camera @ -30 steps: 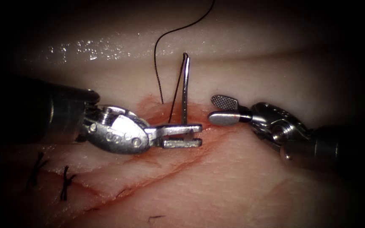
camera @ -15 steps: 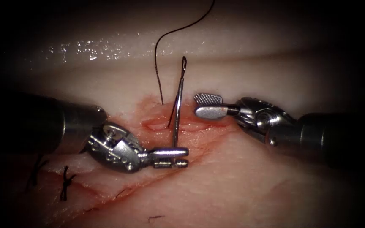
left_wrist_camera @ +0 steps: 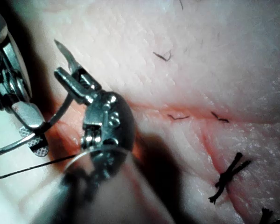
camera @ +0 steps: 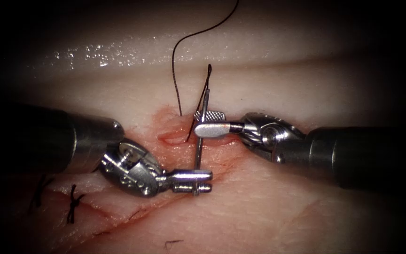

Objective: Wound Closure

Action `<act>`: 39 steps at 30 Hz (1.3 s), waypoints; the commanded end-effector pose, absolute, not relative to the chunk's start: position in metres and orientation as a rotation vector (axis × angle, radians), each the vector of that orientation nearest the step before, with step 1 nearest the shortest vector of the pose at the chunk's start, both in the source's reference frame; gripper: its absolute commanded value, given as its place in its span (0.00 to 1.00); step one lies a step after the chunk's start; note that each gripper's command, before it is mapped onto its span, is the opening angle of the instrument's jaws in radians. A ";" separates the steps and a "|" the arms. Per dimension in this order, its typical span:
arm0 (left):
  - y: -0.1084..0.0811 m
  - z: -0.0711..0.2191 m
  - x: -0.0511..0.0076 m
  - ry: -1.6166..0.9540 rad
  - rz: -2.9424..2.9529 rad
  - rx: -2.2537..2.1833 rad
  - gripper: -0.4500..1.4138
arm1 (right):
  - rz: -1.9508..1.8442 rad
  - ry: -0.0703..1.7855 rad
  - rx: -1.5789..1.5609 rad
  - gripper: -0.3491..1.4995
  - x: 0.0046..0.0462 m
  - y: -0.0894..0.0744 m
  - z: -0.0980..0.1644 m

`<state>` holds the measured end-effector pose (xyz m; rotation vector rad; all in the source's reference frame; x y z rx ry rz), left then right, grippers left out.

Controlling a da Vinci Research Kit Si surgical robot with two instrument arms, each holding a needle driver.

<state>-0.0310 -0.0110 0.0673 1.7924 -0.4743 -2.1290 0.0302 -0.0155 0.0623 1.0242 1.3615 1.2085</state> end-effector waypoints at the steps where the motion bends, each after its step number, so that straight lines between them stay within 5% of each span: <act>1: -0.011 0.068 -0.0316 -0.473 -2.128 1.794 0.00 | 1.201 1.358 1.028 0.72 0.0314 -0.016 0.063; 7: -0.011 0.068 -0.0316 -0.474 -2.128 1.794 0.00 | 1.197 1.345 1.024 0.62 0.0316 -0.016 0.063; 8: -0.011 0.068 -0.0316 -0.474 -2.128 1.794 0.00 | 1.195 1.339 1.024 0.52 0.0316 -0.016 0.063; 10: -0.011 0.068 -0.0316 -0.474 -2.128 1.794 0.00 | 1.200 1.291 1.008 0.00 0.0316 -0.016 0.063; 15: -0.011 0.068 -0.0317 -0.472 -2.129 1.790 0.00 | 1.275 1.263 0.962 0.00 0.0316 -0.016 0.063; 18: -0.011 0.068 -0.0318 -0.410 -2.172 1.802 0.60 | 1.285 1.269 0.952 0.00 0.0316 -0.016 0.063; 21: -0.011 0.067 -0.0319 -0.274 -2.293 1.867 0.79 | 1.295 1.283 0.927 0.00 0.0315 -0.015 0.064; 25: -0.011 0.067 -0.0315 -0.055 -2.493 1.971 0.88 | 1.258 1.335 0.823 0.00 0.0308 -0.014 0.064; 30: -0.011 0.067 -0.0299 0.295 -2.638 2.069 0.46 | 1.200 1.393 0.704 0.00 0.0295 -0.013 0.065; 39: -0.009 0.070 -0.0283 0.593 -2.775 1.916 0.08 | 1.073 1.455 0.546 0.00 0.0292 -0.013 0.065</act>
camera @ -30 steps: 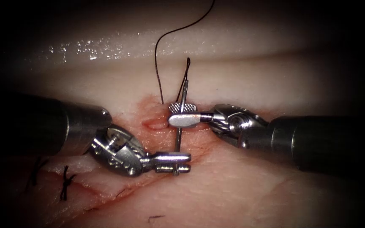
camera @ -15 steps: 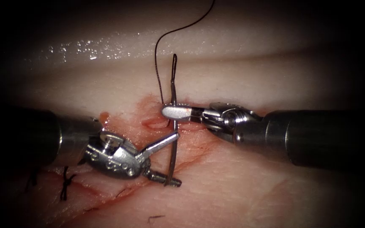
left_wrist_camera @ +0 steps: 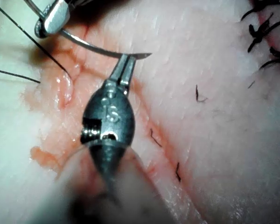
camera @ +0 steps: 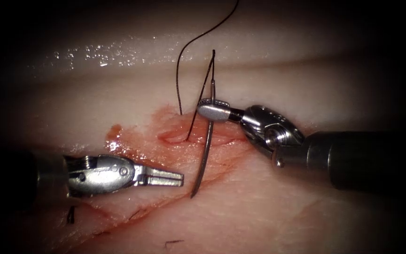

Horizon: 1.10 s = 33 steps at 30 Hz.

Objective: Wound Closure

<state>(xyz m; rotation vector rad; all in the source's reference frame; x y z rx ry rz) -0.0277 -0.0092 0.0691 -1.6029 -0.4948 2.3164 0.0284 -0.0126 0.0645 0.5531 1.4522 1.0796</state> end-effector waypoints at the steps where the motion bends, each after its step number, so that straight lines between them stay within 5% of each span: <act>1: -0.009 0.070 -0.0282 -0.516 2.314 -1.576 0.06 | 1.054 1.458 0.528 0.00 0.0292 -0.013 0.065; 33: -0.005 0.081 -0.0282 -0.299 2.464 -0.875 0.00 | 0.570 1.592 0.174 0.00 0.0303 -0.012 0.066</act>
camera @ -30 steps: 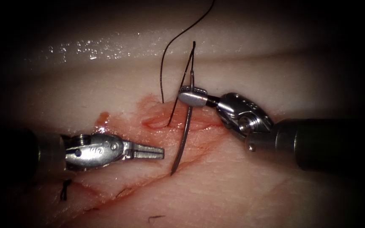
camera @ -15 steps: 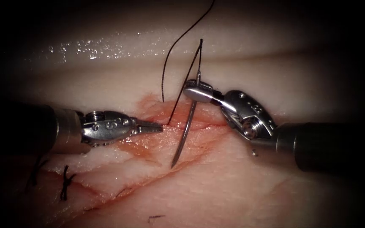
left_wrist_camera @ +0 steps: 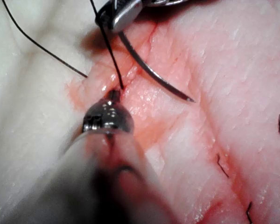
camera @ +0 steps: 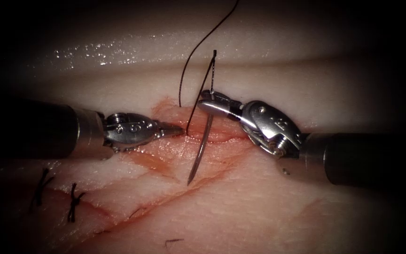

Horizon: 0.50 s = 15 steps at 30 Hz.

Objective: Wound Closure

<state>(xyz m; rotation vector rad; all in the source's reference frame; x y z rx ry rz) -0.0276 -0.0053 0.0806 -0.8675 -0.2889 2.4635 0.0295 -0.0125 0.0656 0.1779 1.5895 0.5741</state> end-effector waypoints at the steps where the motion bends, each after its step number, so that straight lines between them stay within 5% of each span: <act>1: -0.006 0.081 -0.0283 -0.319 2.483 -0.853 0.00 | 0.556 1.592 0.163 0.00 0.0303 -0.012 0.066; 11: -0.008 0.082 -0.0287 -0.507 2.661 -0.681 0.01 | 0.470 1.602 0.045 0.00 0.0301 -0.010 0.065; 15: -0.008 0.081 -0.0291 -0.552 2.668 -0.682 0.24 | 0.458 1.609 -0.003 0.00 0.0301 -0.010 0.066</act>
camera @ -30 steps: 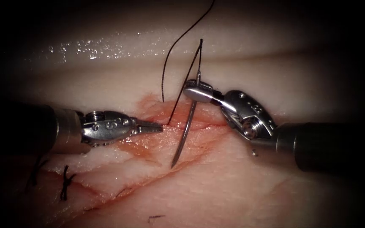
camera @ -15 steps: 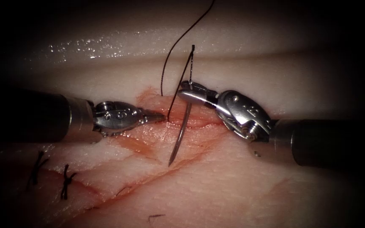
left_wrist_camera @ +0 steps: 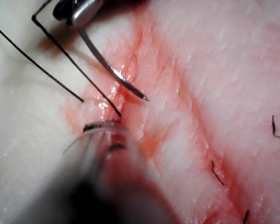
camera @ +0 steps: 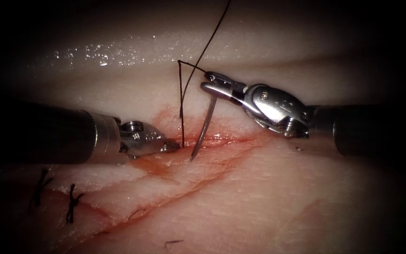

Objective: Wound Closure

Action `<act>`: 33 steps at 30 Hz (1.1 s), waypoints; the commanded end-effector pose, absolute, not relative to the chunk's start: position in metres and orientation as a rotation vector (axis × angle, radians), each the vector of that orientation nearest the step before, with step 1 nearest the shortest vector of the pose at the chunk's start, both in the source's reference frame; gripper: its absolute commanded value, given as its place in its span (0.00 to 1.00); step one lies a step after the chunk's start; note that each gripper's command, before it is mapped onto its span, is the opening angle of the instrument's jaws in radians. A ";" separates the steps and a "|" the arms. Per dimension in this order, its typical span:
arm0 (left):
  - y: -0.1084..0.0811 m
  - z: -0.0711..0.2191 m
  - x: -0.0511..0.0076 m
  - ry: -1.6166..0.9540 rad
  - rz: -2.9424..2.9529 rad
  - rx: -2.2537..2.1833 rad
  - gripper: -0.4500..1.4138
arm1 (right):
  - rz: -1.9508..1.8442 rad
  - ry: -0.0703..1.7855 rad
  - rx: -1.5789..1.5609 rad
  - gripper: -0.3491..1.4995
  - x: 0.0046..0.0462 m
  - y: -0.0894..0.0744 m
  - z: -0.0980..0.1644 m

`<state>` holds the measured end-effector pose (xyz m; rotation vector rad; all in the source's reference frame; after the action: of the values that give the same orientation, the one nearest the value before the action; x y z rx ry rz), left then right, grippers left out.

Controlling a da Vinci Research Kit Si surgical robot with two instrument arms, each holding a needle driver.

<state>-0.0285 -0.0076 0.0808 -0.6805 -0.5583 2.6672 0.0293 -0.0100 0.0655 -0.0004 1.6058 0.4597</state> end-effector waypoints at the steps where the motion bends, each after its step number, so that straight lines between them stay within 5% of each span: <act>1: -0.008 0.081 -0.0292 -0.556 2.674 -0.688 0.28 | 0.459 1.610 -0.009 0.00 0.0301 -0.010 0.066; 8: -0.008 0.081 -0.0296 -0.588 2.680 -0.710 0.59 | 0.442 1.601 -0.051 0.00 0.0302 -0.010 0.068; 14: -0.008 0.080 -0.0299 -0.598 2.689 -0.721 0.72 | 0.419 1.597 -0.079 0.00 0.0302 -0.010 0.068; 33: -0.009 0.079 -0.0295 -0.615 2.694 -0.732 0.68 | 0.364 1.555 -0.099 0.00 0.0305 -0.012 0.068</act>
<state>-0.0289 -0.0086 0.0788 -0.7318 -0.6190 2.6941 0.0298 -0.0118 0.0672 -0.0988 1.5536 0.3646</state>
